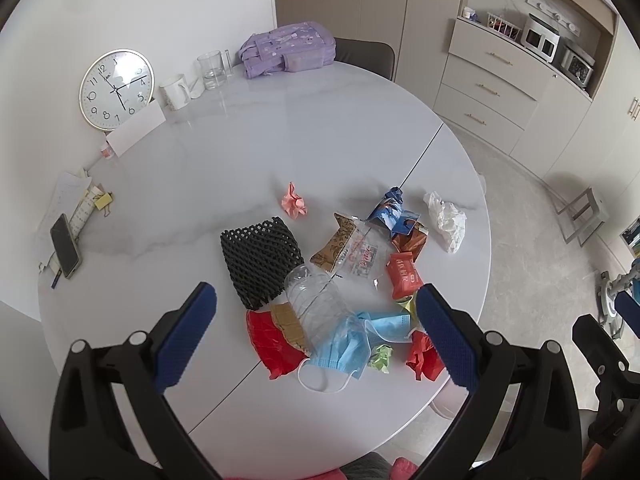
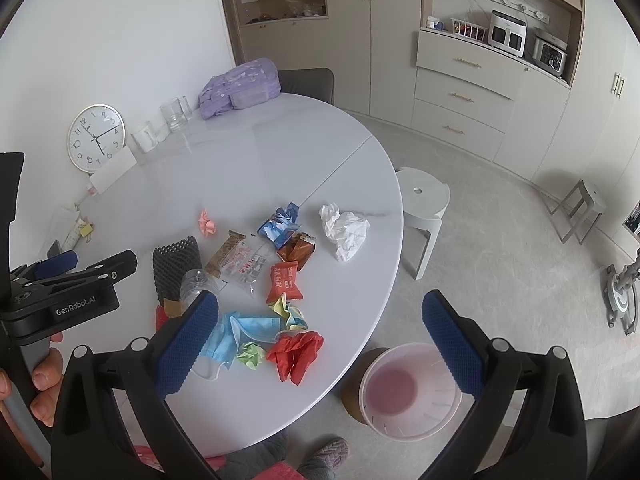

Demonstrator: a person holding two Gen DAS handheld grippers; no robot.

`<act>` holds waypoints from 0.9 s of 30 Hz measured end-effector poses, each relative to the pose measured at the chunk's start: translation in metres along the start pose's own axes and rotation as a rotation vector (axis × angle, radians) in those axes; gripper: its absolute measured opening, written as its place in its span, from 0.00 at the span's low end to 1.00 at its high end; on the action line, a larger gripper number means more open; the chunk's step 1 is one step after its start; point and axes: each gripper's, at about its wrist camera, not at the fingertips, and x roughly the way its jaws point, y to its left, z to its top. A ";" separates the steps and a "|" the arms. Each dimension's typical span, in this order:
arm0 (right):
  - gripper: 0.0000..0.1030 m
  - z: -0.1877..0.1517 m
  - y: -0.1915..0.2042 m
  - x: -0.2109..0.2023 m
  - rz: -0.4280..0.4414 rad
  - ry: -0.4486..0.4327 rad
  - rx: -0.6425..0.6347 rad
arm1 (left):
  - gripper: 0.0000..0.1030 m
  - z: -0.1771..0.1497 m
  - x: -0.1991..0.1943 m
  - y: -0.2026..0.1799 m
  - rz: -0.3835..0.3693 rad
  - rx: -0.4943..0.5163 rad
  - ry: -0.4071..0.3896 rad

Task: Collect trash

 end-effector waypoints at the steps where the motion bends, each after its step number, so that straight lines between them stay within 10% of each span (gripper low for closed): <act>1: 0.98 0.000 0.000 0.000 -0.001 0.000 0.000 | 0.93 0.000 0.000 0.000 -0.001 0.000 -0.001; 27: 0.98 0.000 0.001 0.000 0.000 0.001 0.000 | 0.93 0.001 0.001 0.003 -0.001 -0.003 0.008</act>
